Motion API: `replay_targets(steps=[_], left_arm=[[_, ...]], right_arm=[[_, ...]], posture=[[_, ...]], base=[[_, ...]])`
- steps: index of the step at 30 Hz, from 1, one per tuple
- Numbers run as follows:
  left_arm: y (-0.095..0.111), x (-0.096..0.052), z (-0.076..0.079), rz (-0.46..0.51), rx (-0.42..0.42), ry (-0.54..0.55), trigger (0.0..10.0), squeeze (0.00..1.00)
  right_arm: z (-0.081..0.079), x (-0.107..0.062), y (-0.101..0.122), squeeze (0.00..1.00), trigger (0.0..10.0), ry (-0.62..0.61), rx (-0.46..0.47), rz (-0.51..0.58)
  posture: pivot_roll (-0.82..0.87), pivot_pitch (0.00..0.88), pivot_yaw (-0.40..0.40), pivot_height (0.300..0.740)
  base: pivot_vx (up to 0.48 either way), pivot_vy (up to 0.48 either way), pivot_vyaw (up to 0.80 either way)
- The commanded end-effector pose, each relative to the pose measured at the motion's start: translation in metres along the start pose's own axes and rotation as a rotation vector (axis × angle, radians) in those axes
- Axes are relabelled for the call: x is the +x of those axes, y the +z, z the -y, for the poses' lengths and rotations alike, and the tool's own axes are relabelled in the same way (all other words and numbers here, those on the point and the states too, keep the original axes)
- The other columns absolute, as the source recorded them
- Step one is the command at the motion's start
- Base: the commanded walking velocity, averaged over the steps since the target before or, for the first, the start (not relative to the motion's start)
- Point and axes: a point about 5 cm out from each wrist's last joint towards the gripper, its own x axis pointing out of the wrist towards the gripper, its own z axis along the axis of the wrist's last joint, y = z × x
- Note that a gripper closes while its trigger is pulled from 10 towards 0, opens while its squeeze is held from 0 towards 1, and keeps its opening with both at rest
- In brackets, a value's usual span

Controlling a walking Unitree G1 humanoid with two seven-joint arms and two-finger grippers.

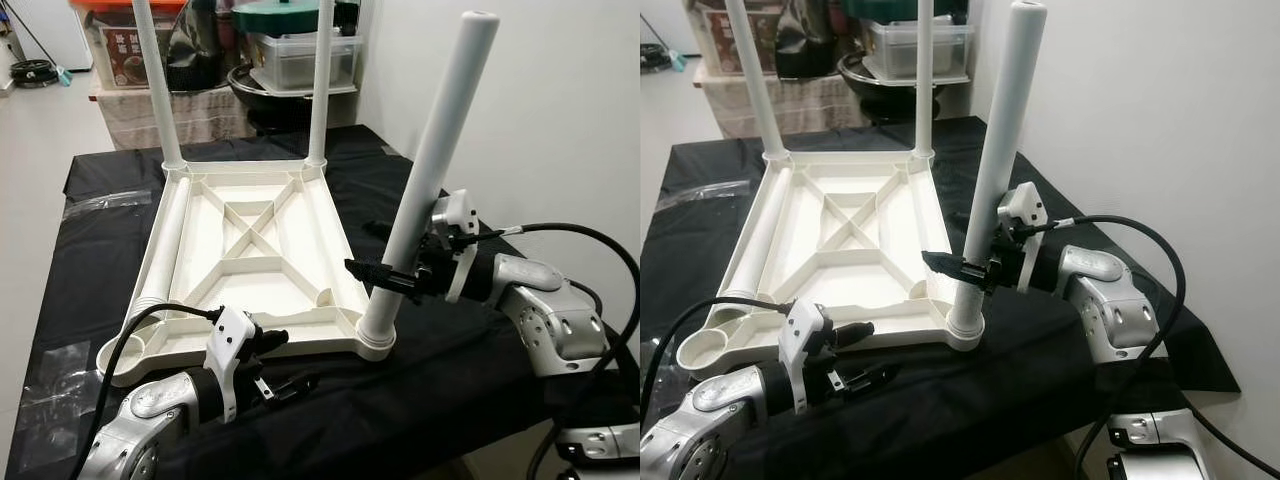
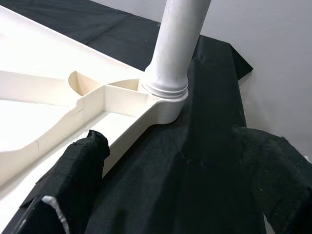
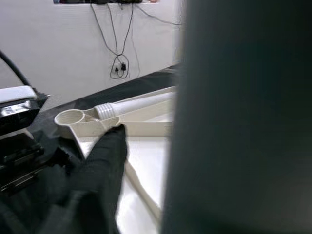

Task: Building children table

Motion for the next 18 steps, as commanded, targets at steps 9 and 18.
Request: replay_targets(steps=[9, 18], left_arm=[[0.000, 0.001, 0.000, -0.008, 0.007, -0.015, 10.0, 0.00], [-0.002, 0.003, 0.004, -0.011, -0.001, -0.031, 10.0, 0.00]], right_arm=[[0.046, -0.007, -0.059, 0.00, 0.0, -0.846, 0.145, -0.284], [0.015, -0.001, -0.082, 0.00, 10.0, -1.233, 0.400, -0.328]], posture=[[0.08, 0.000, -0.078, 0.740], [0.07, 0.000, -0.069, 0.740]], base=[[0.000, 0.000, 0.00], [0.000, 0.000, 0.00]])
